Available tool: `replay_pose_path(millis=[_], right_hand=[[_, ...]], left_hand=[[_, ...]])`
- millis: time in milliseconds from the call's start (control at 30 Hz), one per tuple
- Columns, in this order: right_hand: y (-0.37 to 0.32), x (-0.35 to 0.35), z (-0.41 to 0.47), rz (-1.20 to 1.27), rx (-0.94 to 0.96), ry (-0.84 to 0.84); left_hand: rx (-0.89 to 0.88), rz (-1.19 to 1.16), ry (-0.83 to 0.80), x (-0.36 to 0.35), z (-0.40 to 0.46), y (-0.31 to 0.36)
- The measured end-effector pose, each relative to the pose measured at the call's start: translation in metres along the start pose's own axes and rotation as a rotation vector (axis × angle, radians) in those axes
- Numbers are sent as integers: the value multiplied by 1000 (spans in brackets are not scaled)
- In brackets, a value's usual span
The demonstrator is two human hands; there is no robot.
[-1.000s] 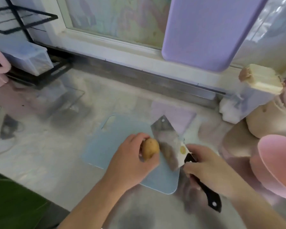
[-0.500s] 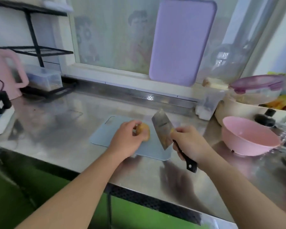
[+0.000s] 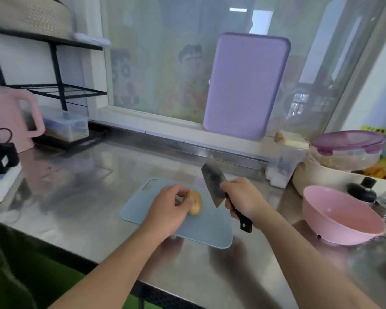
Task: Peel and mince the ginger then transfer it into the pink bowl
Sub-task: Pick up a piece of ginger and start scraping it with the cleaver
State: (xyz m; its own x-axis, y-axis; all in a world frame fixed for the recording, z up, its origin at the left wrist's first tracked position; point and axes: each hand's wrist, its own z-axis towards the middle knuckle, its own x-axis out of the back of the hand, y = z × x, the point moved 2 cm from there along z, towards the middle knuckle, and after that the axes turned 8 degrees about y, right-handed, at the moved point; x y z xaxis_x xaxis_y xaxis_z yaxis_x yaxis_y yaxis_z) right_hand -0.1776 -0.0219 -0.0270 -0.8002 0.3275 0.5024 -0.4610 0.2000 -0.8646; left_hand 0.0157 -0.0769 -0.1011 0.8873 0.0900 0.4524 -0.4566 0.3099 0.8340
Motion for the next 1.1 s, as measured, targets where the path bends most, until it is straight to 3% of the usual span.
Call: replay_pose_path(millis=[500, 1100], right_hand=[[-2, -12, -21, 100, -17, -82], [-28, -14, -44, -324, 108, -91]], left_hand=[[-35, -25, 5, -2, -2, -5], [6, -47, 43, 2, -7, 2]])
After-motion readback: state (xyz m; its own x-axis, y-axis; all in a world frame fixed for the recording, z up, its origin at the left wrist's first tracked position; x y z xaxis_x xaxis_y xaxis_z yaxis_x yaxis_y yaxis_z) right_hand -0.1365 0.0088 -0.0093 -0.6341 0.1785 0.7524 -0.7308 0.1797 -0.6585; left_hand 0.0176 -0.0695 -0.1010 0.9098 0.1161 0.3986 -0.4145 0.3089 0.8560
